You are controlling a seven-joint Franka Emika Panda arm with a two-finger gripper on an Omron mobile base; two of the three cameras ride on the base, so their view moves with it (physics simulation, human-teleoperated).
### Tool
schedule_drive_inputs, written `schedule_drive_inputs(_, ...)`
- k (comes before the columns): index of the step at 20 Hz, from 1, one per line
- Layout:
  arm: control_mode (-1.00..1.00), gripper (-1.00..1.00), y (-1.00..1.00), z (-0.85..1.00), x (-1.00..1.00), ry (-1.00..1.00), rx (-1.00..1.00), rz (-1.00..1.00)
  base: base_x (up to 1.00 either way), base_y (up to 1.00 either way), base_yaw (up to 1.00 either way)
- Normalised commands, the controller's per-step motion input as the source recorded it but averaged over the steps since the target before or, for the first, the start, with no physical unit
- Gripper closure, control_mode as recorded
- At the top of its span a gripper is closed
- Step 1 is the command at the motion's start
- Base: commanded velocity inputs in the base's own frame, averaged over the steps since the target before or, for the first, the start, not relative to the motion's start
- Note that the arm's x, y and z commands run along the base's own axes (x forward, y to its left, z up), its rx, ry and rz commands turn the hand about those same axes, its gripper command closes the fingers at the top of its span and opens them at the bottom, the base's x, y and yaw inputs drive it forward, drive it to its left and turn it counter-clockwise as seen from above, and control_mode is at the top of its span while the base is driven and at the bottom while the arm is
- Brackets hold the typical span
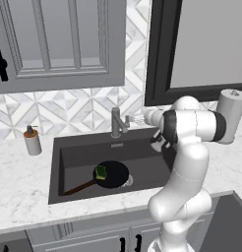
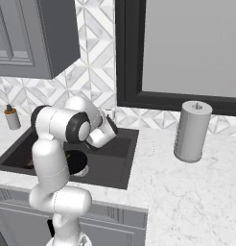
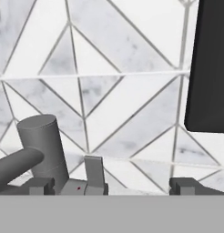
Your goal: Pick the pan and sponge and place them into the sink. Then turn on the water.
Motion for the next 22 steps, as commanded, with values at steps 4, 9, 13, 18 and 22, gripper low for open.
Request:
schedule_drive_inputs(4,-1.00,-1.00,0.00,-0.27,0.08,-0.06,0.00,0.00,0.00,0.00,0.00)
schedule_drive_inputs(9,-1.00,-1.00,0.00,-0.38,0.06,-0.09,0.00,0.00,0.00,0.00,0.00)
schedule_drive_inputs(13,-1.00,-1.00,0.00,-0.40,0.02,-0.09,0.00,0.00,0.00,0.00,0.00)
schedule_drive_inputs(18,-1.00,-1.00,0.00,-0.36,0.03,-0.06,0.00,0.00,0.00,0.00,0.00)
schedule_drive_inputs(22,-1.00,-1.00,0.00,-0.22,0.03,-0.02,0.00,0.00,0.00,0.00,0.00)
